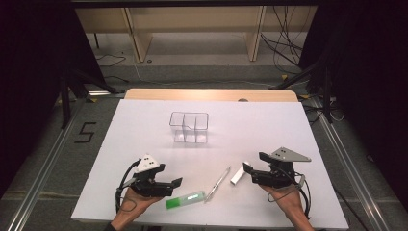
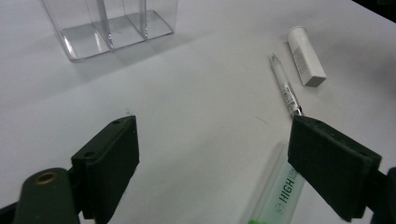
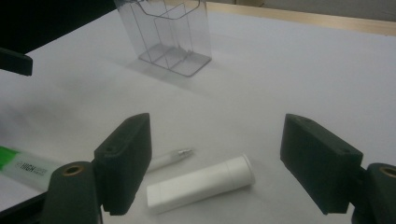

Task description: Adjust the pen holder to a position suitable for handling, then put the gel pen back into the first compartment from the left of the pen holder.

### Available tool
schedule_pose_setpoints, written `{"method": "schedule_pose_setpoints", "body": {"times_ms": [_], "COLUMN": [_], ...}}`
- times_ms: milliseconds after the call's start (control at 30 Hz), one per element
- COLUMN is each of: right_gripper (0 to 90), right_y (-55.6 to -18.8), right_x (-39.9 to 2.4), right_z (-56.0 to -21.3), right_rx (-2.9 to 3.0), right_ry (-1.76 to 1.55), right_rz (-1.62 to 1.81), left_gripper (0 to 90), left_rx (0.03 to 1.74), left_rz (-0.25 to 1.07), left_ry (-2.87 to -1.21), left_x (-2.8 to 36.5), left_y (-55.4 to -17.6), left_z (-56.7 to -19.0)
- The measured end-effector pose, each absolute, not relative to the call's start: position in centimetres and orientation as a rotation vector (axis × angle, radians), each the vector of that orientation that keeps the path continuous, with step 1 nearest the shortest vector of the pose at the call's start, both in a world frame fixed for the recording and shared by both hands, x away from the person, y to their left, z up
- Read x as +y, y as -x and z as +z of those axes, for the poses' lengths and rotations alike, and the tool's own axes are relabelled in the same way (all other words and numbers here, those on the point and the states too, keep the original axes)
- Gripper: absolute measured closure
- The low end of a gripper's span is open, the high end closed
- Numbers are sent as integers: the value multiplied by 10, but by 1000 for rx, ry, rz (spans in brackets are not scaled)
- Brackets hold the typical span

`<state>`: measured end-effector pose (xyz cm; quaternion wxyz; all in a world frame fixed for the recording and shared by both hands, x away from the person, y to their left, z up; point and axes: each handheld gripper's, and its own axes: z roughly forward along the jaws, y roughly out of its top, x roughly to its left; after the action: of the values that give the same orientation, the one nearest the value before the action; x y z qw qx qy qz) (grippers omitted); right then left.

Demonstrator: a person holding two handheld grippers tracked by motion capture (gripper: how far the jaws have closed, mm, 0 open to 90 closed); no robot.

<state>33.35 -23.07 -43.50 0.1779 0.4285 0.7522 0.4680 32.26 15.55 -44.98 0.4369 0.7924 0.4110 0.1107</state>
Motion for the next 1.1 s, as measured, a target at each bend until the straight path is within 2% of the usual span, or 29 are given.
{"method": "schedule_pose_setpoints", "body": {"times_ms": [1100], "right_gripper": [250], "right_y": [-304], "right_x": [-248], "right_z": [-441], "right_rx": [2118], "right_ry": [-1221], "right_rz": [1288], "left_gripper": [190], "left_rx": [995], "left_rz": [225], "left_ry": [-2111], "left_x": [105], "left_y": [-338], "left_z": [-439]}}
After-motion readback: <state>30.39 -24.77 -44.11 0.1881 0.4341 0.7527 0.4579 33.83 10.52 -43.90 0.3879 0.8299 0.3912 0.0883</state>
